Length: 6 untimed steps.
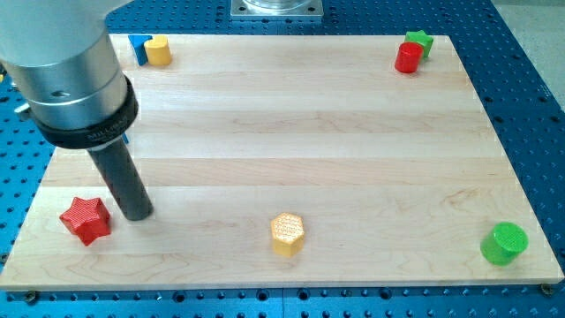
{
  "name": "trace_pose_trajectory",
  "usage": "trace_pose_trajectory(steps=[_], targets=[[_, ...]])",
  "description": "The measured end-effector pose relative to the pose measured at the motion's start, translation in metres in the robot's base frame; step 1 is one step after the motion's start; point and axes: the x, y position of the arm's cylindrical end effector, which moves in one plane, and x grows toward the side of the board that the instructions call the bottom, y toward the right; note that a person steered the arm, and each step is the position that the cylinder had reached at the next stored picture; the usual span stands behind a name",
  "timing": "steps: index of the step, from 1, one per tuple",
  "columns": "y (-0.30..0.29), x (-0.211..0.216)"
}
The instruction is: Move the blue cube to the left of the red circle
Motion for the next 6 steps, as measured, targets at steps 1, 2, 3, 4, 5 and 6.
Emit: trace_pose_trajectory(steps=[1, 2, 3, 4, 5, 6], targets=[[-0.05, -0.031], [-0.06, -0.084], [-0.019, -0.146], [-0.077, -0.138], [-0.05, -0.18], [0.083, -0.186]])
